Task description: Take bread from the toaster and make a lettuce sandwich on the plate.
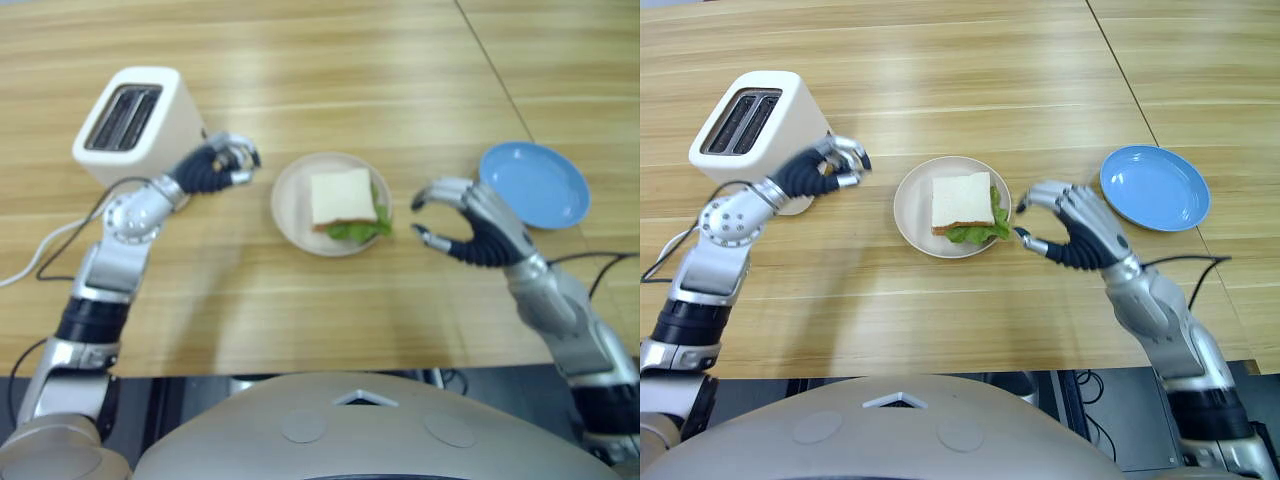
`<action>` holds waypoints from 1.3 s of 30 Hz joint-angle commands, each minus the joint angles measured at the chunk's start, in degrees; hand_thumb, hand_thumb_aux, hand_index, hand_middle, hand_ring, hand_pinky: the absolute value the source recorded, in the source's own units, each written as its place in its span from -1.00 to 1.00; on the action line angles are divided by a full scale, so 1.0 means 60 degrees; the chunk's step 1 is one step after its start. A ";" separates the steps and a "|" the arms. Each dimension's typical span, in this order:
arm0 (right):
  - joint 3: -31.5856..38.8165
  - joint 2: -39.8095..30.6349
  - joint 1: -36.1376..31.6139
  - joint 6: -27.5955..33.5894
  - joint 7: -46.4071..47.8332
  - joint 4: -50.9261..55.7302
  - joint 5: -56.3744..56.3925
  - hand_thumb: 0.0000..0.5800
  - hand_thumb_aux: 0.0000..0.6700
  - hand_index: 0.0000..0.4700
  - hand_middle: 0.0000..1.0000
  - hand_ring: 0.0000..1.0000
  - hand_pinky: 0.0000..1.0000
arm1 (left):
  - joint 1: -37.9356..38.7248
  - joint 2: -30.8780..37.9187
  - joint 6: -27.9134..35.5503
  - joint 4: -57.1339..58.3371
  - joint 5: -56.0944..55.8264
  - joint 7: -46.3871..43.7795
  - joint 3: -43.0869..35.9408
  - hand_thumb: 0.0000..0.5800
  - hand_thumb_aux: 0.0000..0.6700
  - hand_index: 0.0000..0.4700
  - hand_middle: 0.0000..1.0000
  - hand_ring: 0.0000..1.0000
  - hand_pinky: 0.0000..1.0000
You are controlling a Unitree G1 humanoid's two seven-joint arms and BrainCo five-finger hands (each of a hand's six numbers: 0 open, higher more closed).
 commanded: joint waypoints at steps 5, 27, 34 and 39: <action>0.0760 0.0067 0.0436 -0.0456 0.0134 0.1285 -0.2867 1.00 1.00 0.96 1.00 1.00 1.00 | 0.1104 0.0782 0.0663 0.0594 0.1754 -0.1773 -0.1972 1.00 1.00 0.96 1.00 1.00 1.00; 0.4648 0.1462 -0.7095 0.1549 -0.1817 0.8473 -0.5868 0.96 0.73 0.69 0.94 0.94 0.94 | -0.2814 -0.2053 0.0649 0.5910 0.2923 0.1572 -0.1675 0.96 0.70 0.67 1.00 1.00 1.00; 0.4762 0.1249 -0.8035 0.1564 -0.2792 0.9204 -0.5549 -1.00 -1.00 -1.00 -1.00 -1.00 -1.00 | -0.3984 -0.2490 0.0502 0.7494 0.2147 0.3233 -0.0333 -1.00 -1.00 -1.00 -1.00 -1.00 -1.00; 0.3607 0.0810 -0.7026 0.0708 -0.2438 0.7645 -0.3356 -1.00 -1.00 -1.00 -1.00 -1.00 -1.00 | -0.3636 -0.2450 -0.0635 0.6579 0.1175 0.3728 0.0783 -1.00 -1.00 -1.00 -1.00 -1.00 -1.00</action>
